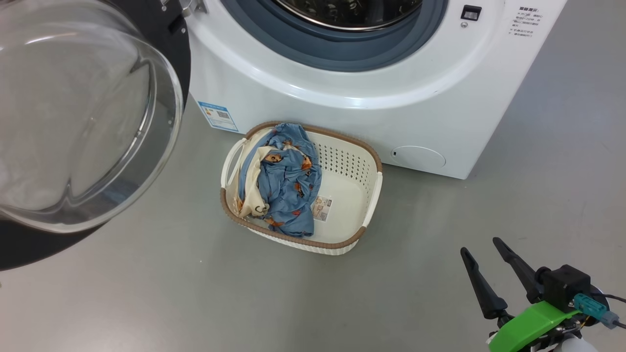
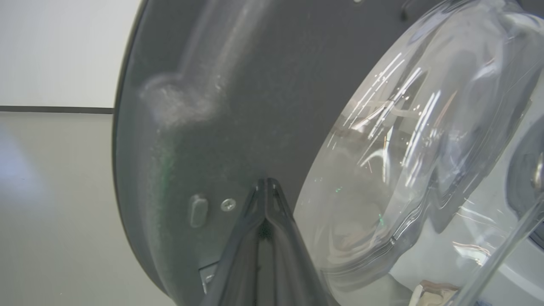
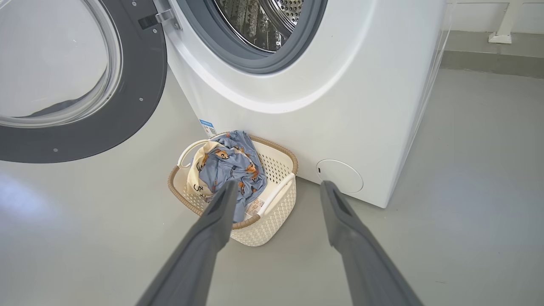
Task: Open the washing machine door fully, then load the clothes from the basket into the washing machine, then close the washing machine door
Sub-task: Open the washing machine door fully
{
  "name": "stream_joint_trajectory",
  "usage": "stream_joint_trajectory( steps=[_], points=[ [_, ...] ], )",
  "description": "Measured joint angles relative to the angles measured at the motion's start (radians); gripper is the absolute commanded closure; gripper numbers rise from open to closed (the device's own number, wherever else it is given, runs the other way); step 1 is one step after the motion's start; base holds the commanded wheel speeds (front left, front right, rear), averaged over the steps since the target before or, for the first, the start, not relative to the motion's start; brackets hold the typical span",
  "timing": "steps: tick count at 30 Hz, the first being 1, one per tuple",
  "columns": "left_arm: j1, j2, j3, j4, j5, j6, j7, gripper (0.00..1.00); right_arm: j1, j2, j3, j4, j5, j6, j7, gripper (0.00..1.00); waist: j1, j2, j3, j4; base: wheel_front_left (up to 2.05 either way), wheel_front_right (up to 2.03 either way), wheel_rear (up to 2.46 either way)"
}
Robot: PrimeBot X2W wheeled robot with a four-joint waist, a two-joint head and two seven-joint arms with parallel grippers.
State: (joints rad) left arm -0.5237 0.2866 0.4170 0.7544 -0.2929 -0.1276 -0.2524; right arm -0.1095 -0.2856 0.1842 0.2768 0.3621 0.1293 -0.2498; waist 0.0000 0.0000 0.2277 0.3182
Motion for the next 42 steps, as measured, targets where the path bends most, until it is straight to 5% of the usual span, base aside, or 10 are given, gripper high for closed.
stream_joint_trajectory(
  steps=[12,27,32,34,35,42],
  points=[
    [-0.008,-0.008,-0.01,-0.004,-0.008,0.0,0.0,1.0,-0.024,-0.002,0.003,0.004,0.0,0.0,0.0,0.0,0.0001,0.0,-0.023,-0.002,0.0,0.0,0.0],
    [0.22,-0.075,-0.165,-0.23,-0.093,0.0,0.0,1.0,-0.015,0.002,0.016,0.009,0.0,0.0,0.0,0.0,0.0,0.0,-0.091,0.011,0.0,0.0,0.0],
    [0.318,-0.114,-0.198,-0.317,-0.118,0.0,0.0,0.5,-0.016,0.001,0.022,0.008,0.0,0.0,0.0,0.0,0.0001,0.0,-0.1,-0.007,0.0,0.0,0.0],
    [0.35,-0.13,-0.214,-0.351,-0.119,0.0,0.0,0.07,-0.016,0.001,0.02,0.008,0.0,0.0,0.0,0.0,0.0001,0.0,-0.104,-0.018,0.0,0.0,0.0],
    [0.366,-0.135,-0.226,-0.367,-0.126,0.0,0.0,0.0,-0.016,0.001,0.019,0.008,0.001,0.0,0.0,0.0,0.0001,0.0,-0.106,-0.023,0.0,0.0,0.0],
    [0.446,-0.133,-0.379,-0.458,-0.158,0.0,0.0,0.0,-0.014,0.004,-0.009,0.006,0.001,0.0,0.0,0.0,0.0001,0.0,-0.119,-0.076,0.0,0.0,0.0]
  ],
)
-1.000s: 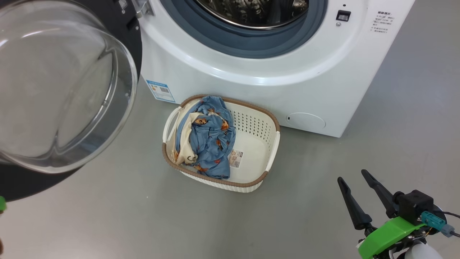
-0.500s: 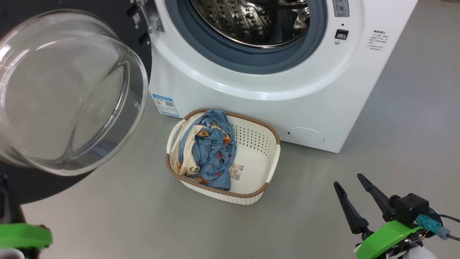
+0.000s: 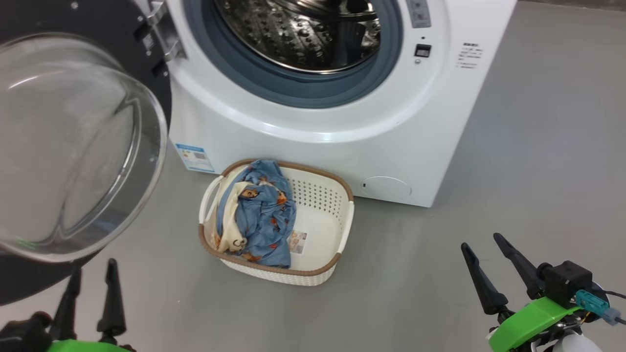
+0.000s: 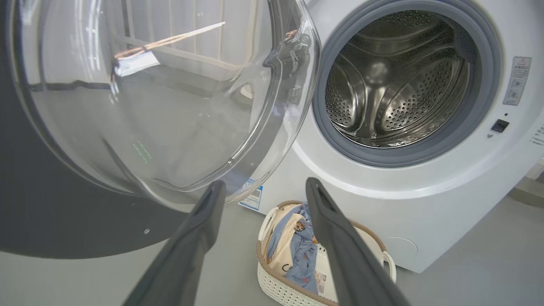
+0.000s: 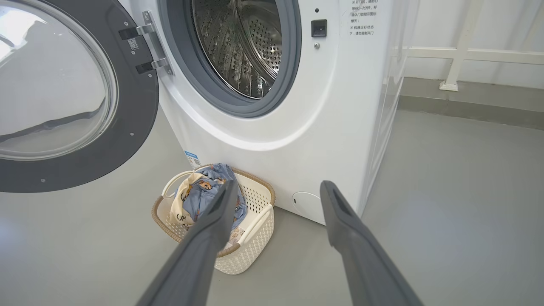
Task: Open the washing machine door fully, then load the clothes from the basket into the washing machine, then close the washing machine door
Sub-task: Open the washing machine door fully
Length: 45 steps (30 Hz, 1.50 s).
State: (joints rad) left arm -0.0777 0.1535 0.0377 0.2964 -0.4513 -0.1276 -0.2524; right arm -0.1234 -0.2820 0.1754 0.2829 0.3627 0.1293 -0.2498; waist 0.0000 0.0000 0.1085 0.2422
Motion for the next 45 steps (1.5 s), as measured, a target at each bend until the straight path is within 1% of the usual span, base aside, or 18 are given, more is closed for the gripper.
stream_joint_trajectory(
  steps=[5,7,14,18,25,30,35,45],
  points=[
    [0.034,0.02,-0.08,-0.037,-0.028,0.0,0.0,0.0,0.005,0.004,-0.028,-0.008,0.0,0.0,0.0,0.0,0.0,0.0,-0.008,-0.042,0.0,0.0,0.0],
    [0.035,0.037,-0.108,-0.049,-0.039,0.0,0.0,0.0,0.006,0.004,-0.033,-0.009,0.0,0.0,0.0,0.0,0.0,0.0,-0.01,-0.062,0.0,0.0,0.0],
    [0.044,0.061,-0.166,-0.091,-0.053,0.0,0.0,0.0,0.042,0.006,-0.069,-0.019,0.0,0.0,0.0,0.0,0.0,0.0,-0.016,-0.144,0.0,0.0,0.0],
    [0.058,0.06,-0.176,-0.104,-0.056,0.0,0.0,0.0,0.044,0.011,-0.089,-0.022,-0.001,0.0,0.0,0.0,0.0,0.0,-0.017,-0.196,0.0,0.0,0.0],
    [0.081,0.06,-0.187,-0.119,-0.091,0.0,0.0,0.0,0.045,0.017,-0.094,-0.027,-0.001,0.0,0.0,0.0,0.0,0.0,-0.018,-0.287,0.0,0.0,0.0],
    [0.089,0.059,-0.183,-0.117,-0.1,0.0,0.0,0.0,0.058,0.018,-0.106,-0.03,-0.002,0.0,0.0,0.0,0.0,0.0,-0.023,-0.336,0.0,0.0,0.0],
    [0.089,0.059,-0.174,-0.117,-0.092,0.0,0.0,0.0,0.08,0.019,-0.121,-0.029,-0.002,0.0,0.0,0.0,0.0,0.0,-0.031,-0.352,0.0,0.0,0.0],
    [0.089,0.059,-0.158,-0.114,-0.092,0.0,0.0,0.0,0.08,0.026,-0.121,-0.03,-0.011,0.0,0.0,0.0,0.0,0.0,-0.036,-0.327,0.0,0.0,0.0]
  ],
)
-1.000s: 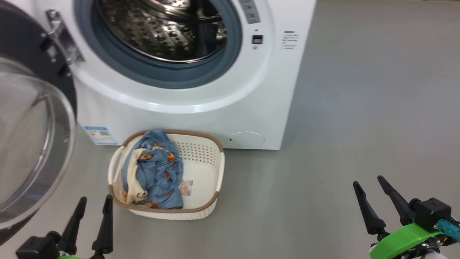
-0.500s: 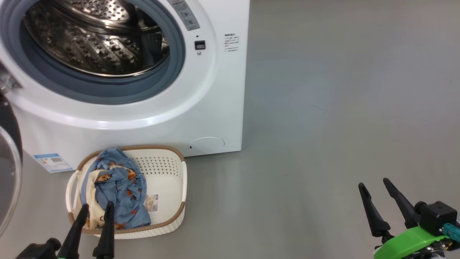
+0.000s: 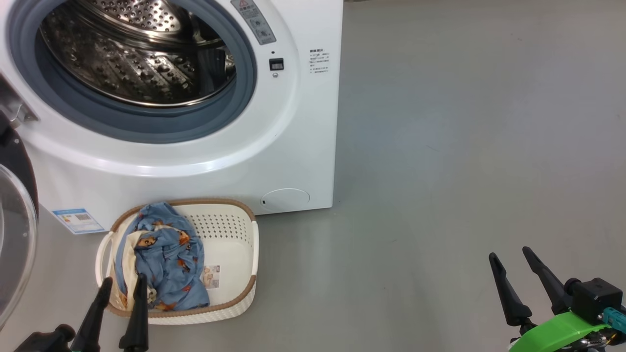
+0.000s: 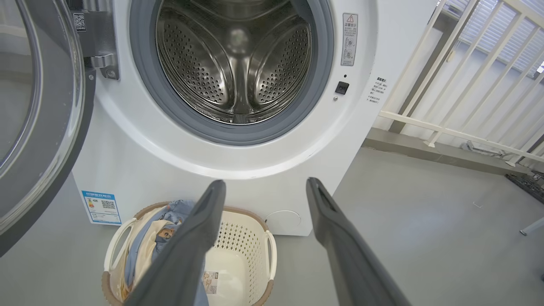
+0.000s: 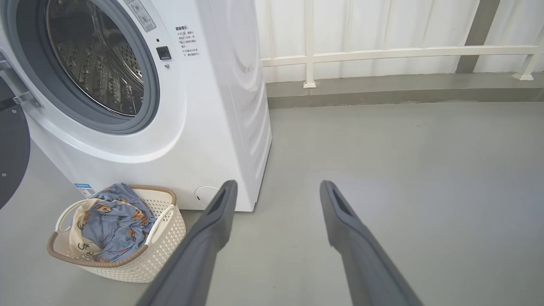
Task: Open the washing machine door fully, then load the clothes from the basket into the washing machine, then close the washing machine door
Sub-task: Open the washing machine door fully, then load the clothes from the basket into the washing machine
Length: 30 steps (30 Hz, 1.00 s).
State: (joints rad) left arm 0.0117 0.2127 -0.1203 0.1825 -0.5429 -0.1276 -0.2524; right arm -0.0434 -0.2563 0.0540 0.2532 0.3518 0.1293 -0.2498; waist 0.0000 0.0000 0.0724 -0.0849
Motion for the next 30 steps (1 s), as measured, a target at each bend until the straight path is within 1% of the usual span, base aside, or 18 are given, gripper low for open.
stream_joint_trajectory(
  steps=[5,9,24,30],
  points=[
    [0.0,0.0,0.01,0.008,-0.001,0.0,0.0,0.0,0.0,0.002,0.002,-0.003,0.0,0.0,0.0,0.0,0.0,0.0,0.005,0.007,0.05,-0.14,0.09],
    [0.0,0.001,0.009,0.007,-0.01,0.0,0.0,0.0,0.0,0.002,0.003,-0.005,0.0,0.0,0.0,0.0,0.0,0.0,0.013,0.011,0.43,-0.85,0.41],
    [-0.013,0.007,0.008,0.002,-0.013,0.0,0.0,0.0,-0.006,0.006,0.009,-0.008,0.0,0.0,0.0,0.0,0.0,0.0,0.04,0.01,1.22,-1.73,0.51],
    [-0.023,0.007,0.003,-0.006,-0.021,0.0,0.0,0.0,-0.028,0.009,0.01,-0.011,-0.001,0.0,0.0,0.0,0.0,0.0,0.048,0.01,0.96,-0.97,0.01]
  ],
)
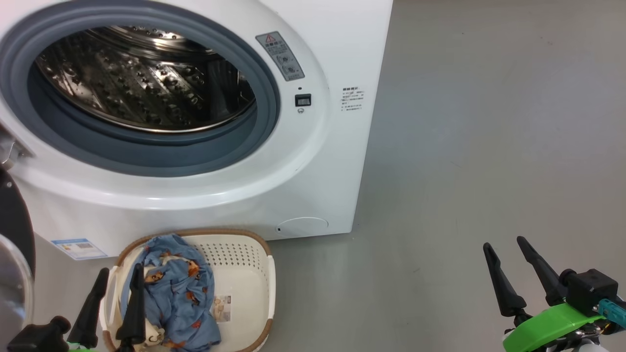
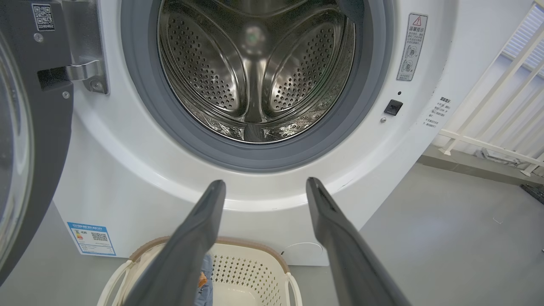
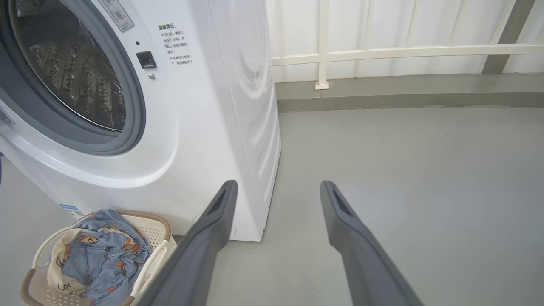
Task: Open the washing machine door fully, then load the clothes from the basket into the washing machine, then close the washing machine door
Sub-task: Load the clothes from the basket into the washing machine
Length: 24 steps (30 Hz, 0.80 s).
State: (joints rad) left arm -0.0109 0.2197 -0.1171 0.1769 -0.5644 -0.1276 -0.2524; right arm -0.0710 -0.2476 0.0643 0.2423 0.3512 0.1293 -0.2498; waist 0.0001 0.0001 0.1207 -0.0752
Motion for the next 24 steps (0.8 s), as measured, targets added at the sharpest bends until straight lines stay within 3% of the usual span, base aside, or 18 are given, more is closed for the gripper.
stream_joint_trajectory(
  steps=[12,24],
  points=[
    [-0.002,-0.025,0.001,0.13,0.047,0.0,0.0,0.0,0.0,0.014,0.015,0.0,-0.007,0.0,0.0,0.0,0.0,0.0,0.021,0.002,0.09,-0.09,0.0],
    [-0.261,-0.063,-0.015,0.641,0.152,0.001,0.0,0.0,-0.061,0.028,0.055,-0.004,-0.007,0.0,0.0,0.0,0.0,0.0,0.125,-0.003,0.0,0.0,0.0]
  ],
)
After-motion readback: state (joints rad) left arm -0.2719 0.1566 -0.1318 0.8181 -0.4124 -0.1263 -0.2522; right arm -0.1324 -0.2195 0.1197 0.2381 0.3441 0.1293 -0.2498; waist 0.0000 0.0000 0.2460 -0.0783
